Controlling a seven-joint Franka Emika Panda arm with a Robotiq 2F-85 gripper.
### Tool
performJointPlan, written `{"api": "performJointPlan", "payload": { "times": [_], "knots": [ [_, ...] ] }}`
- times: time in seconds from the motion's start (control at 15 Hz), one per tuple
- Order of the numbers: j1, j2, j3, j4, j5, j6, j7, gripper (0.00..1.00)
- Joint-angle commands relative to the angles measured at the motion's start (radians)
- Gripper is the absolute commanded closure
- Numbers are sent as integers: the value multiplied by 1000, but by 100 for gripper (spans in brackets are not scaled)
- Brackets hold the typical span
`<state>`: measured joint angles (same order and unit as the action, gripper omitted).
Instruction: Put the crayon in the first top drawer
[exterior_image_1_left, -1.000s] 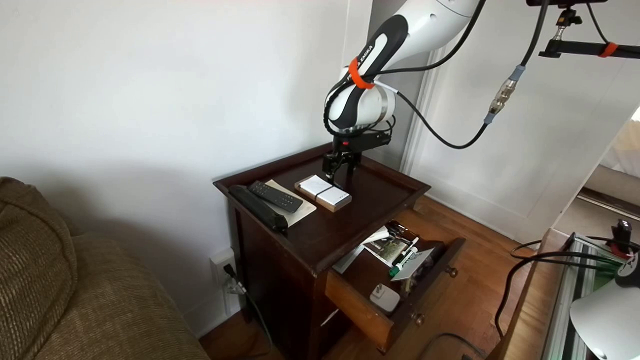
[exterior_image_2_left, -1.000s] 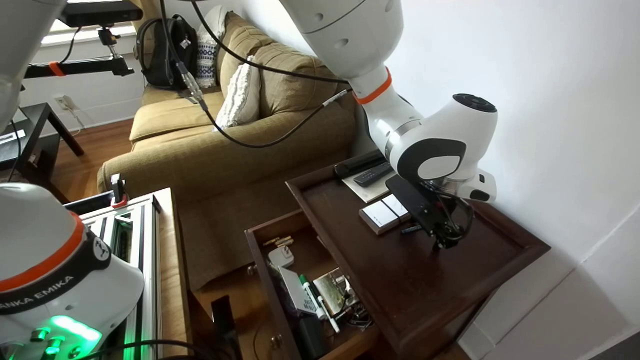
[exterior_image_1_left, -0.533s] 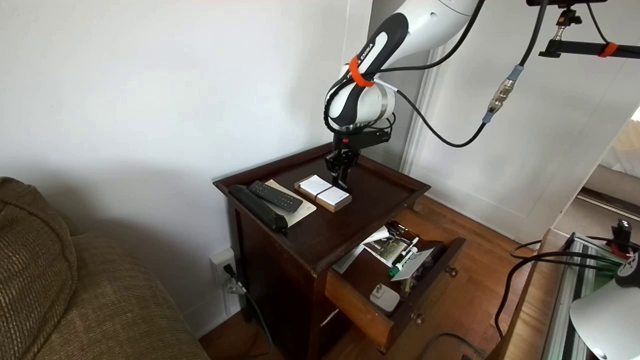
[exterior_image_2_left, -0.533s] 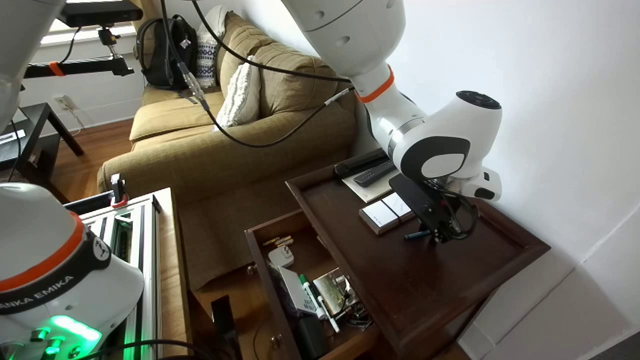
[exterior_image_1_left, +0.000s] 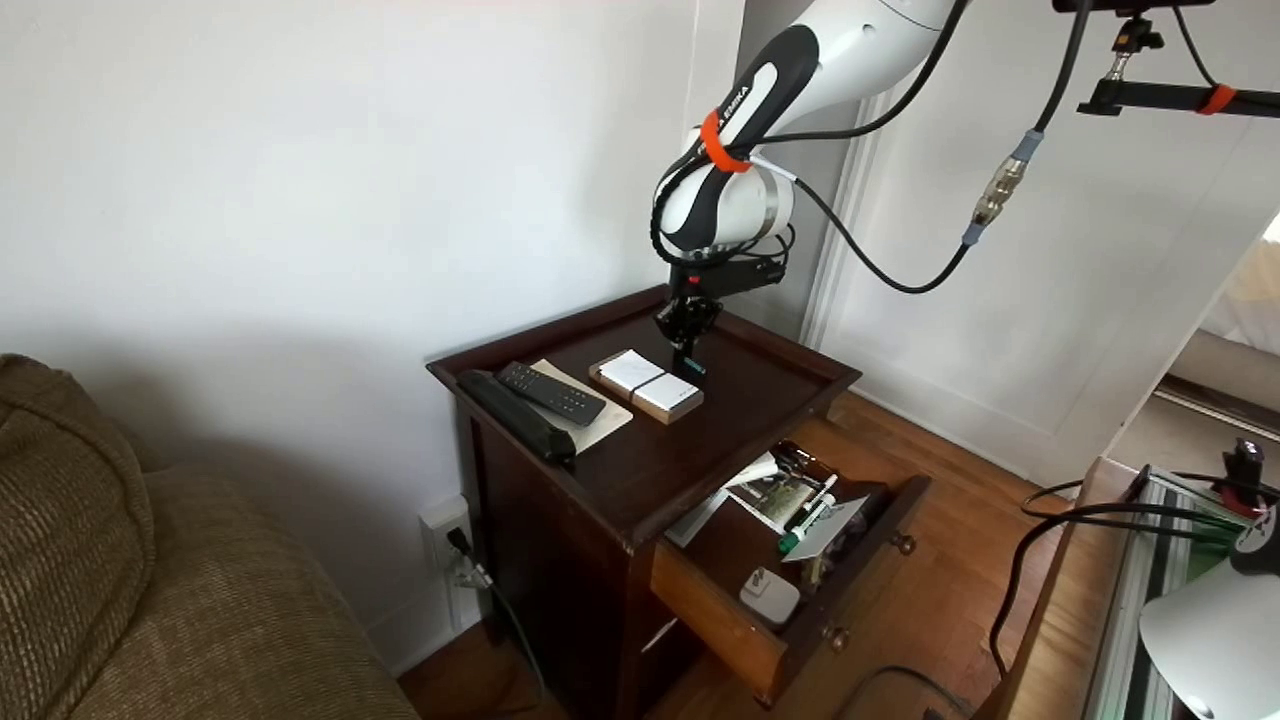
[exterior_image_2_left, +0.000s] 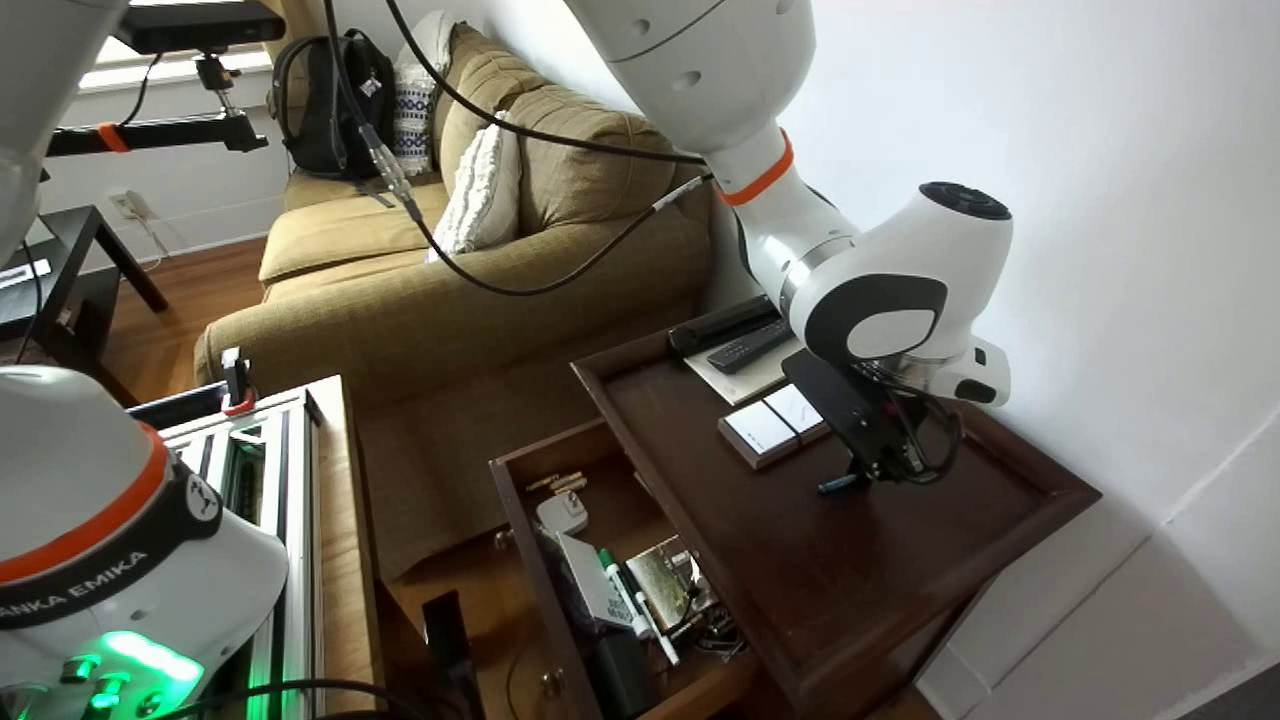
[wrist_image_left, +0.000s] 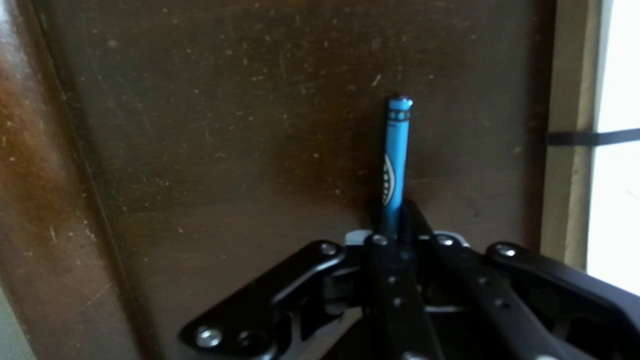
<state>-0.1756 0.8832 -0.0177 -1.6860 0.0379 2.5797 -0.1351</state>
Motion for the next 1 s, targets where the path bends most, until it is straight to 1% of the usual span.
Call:
{"api": "performJointPlan", "payload": {
  "times": [0.0, 0.07, 0.27, 0.4, 0.6, 0.8, 0.93],
  "knots": [
    [-43, -48, 35, -51, 39, -52, -17, 97],
    [-53, -78, 43, -82, 53, -61, -19, 97],
    [-47, -155, 28, -180, 73, -51, 13, 97],
    [-37, -211, 15, -256, 80, -40, 36, 97],
    [-15, -294, 1, -368, 97, -25, 105, 97],
    [22, -367, -26, -470, 112, -13, 227, 97],
    [67, -413, -66, -535, 105, -5, 353, 97]
  ]
}}
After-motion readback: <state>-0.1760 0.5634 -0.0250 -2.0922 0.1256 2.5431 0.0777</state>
